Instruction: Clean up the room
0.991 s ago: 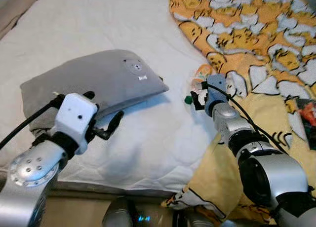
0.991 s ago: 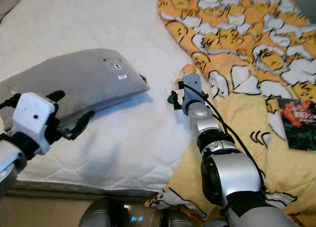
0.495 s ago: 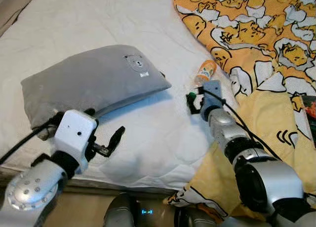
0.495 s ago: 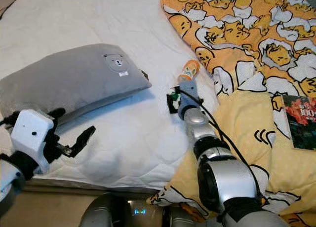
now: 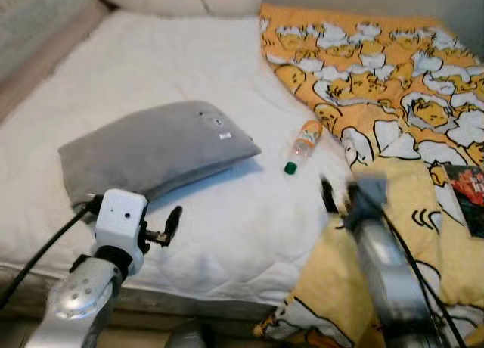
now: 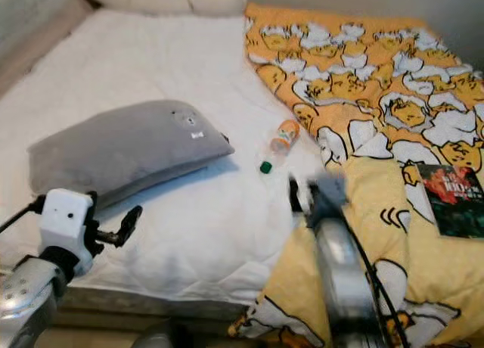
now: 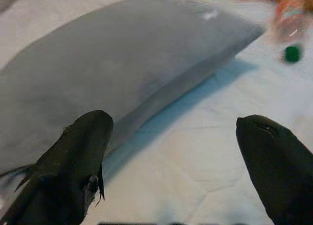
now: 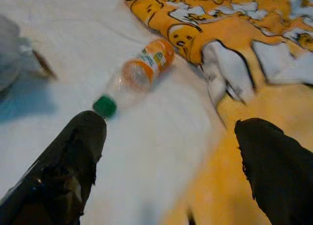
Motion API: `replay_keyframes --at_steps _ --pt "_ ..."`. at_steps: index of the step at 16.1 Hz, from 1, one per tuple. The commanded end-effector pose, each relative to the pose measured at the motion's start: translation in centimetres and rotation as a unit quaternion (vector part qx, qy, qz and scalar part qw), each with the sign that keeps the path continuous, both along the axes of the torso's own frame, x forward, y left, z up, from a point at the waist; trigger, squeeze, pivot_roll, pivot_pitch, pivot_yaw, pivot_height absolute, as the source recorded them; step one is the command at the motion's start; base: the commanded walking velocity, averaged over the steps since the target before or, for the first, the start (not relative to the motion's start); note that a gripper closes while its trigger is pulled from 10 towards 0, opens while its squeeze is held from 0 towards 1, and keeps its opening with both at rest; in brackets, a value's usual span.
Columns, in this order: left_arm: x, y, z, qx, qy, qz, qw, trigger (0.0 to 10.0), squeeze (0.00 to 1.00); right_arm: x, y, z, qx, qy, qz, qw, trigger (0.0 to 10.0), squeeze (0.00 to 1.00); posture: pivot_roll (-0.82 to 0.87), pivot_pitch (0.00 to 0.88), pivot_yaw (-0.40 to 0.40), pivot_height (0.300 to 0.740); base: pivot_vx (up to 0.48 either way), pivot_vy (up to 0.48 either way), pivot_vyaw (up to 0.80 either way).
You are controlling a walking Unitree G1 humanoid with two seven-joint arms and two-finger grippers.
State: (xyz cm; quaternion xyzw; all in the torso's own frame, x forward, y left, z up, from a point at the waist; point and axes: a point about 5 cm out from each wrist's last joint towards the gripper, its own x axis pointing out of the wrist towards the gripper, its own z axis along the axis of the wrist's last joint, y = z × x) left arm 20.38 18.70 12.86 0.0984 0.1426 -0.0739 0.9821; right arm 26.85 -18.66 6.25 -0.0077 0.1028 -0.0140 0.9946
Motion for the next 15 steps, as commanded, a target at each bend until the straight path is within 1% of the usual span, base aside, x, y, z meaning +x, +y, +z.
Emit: replay_keyframes --at_steps 1,2,4,5,6,9,10,11,13,15 --pt "0.7 -0.3 -0.2 0.006 -0.01 -0.001 1.0 10.0 0.0 -0.6 0.0 1.6 0.006 -0.019 -0.003 1.0 10.0 0.0 -0.05 0.0 0.047 0.74 0.0 0.0 0.0" --pt "1.0 -0.4 -0.3 0.007 -0.013 -0.002 1.0 10.0 0.0 -1.2 0.0 1.7 0.003 -0.02 -0.004 1.0 10.0 0.0 -0.05 0.0 0.047 0.74 0.0 -0.277 0.0" --pt "2.0 -0.8 -0.6 0.004 -0.02 -0.002 1.0 10.0 0.0 -2.0 0.0 1.7 0.0 -0.017 -0.014 1.0 10.0 0.0 -0.07 0.0 0.054 0.74 0.0 -0.341 0.0" --pt "3.1 -1.5 -0.7 -0.001 -0.032 -0.003 0.999 10.0 0.0 -2.8 -0.1 1.8 0.0 -0.009 -0.031 0.999 10.0 0.0 -0.08 0.0 0.054 0.74 0.0 -0.345 0.0" --pt "4.0 -1.9 -0.8 -0.011 -0.04 -0.004 0.999 10.0 0.0 -3.1 -0.1 2.2 -0.004 -0.008 -0.045 0.999 10.0 0.0 -0.09 0.0 0.058 0.74 0.0 0.0 0.0" --pt "5.3 -2.2 -1.0 -0.025 -0.048 -0.005 0.999 10.0 0.0 -3.0 -0.1 2.8 -0.002 -0.008 -0.064 0.998 10.0 0.0 -0.11 0.0 0.063 0.74 0.0 0.0 0.0" --pt "6.4 -2.5 -0.9 -0.027 -0.062 -0.015 0.998 10.0 0.0 -3.1 0.0 3.1 0.002 -0.005 -0.076 0.997 10.0 0.0 -0.13 0.0 0.056 0.74 0.0 0.296 -0.79" --pt "7.1 -2.8 -0.9 -0.027 -0.072 -0.021 0.997 10.0 0.0 -2.9 0.1 3.3 0.004 -0.005 -0.074 0.997 10.0 0.0 -0.13 0.0 0.049 0.74 0.0 0.461 -0.79" --pt "7.6 -2.8 -1.1 -0.028 -0.075 -0.016 0.997 10.0 0.0 -3.0 0.0 3.3 0.0 0.001 -0.078 0.997 10.0 0.0 -0.13 0.0 0.051 0.74 0.0 0.48 -0.79" --pt "7.8 -2.9 -1.4 -0.027 -0.077 -0.016 0.997 10.0 0.0 -3.1 -0.5 3.0 -0.003 0.008 -0.091 0.996 10.0 0.0 -0.13 0.0 0.043 0.74 0.0 0.48 -0.79"
